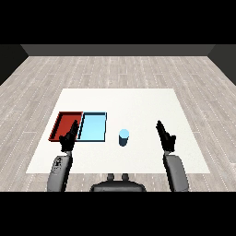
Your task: Pick the blue can and put it in the blue box
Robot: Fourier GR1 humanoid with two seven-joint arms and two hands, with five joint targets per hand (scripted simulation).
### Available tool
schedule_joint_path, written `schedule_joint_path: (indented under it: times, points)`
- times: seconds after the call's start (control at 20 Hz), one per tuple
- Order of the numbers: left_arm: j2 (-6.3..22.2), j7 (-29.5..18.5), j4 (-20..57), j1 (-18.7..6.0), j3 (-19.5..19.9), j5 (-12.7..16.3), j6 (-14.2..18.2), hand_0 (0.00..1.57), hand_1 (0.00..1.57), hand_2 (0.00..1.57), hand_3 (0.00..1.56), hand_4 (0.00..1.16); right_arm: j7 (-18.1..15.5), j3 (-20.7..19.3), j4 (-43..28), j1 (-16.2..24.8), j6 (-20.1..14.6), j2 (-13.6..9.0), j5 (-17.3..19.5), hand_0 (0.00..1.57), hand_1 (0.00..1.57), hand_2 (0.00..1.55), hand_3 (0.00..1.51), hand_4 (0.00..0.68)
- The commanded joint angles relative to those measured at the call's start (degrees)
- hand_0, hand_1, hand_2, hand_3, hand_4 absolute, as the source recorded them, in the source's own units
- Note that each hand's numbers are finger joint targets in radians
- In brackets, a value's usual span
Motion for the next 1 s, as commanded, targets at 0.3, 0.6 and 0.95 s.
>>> schedule_joint_path:
  times: [0.3, 0.6, 0.95]
  points:
    - [-4.13, -12.33, -6.57, -4.07, 1.75, 3.77, -1.57, 0.00, 0.00, 0.00, 0.00, 0.00, -6.13, 5.73, -7.04, -1.44, -1.41, 7.81, -3.95, 0.00, 0.00, 0.00, 0.00, 0.000]
    - [-3.84, -20.57, -5.24, -0.91, 2.85, 5.77, -5.60, 0.00, 0.00, 0.00, 0.00, 0.00, -7.78, 4.47, -4.53, -4.60, -0.54, 7.95, -5.31, 0.00, 0.00, 0.00, 0.00, 0.000]
    - [-4.23, -20.43, -2.85, -3.40, 3.29, 5.90, -6.13, 0.00, 0.00, 0.00, 0.00, 0.00, -13.15, 3.94, -3.32, 0.10, 2.24, 5.70, -6.34, 0.00, 0.00, 0.00, 0.00, 0.000]
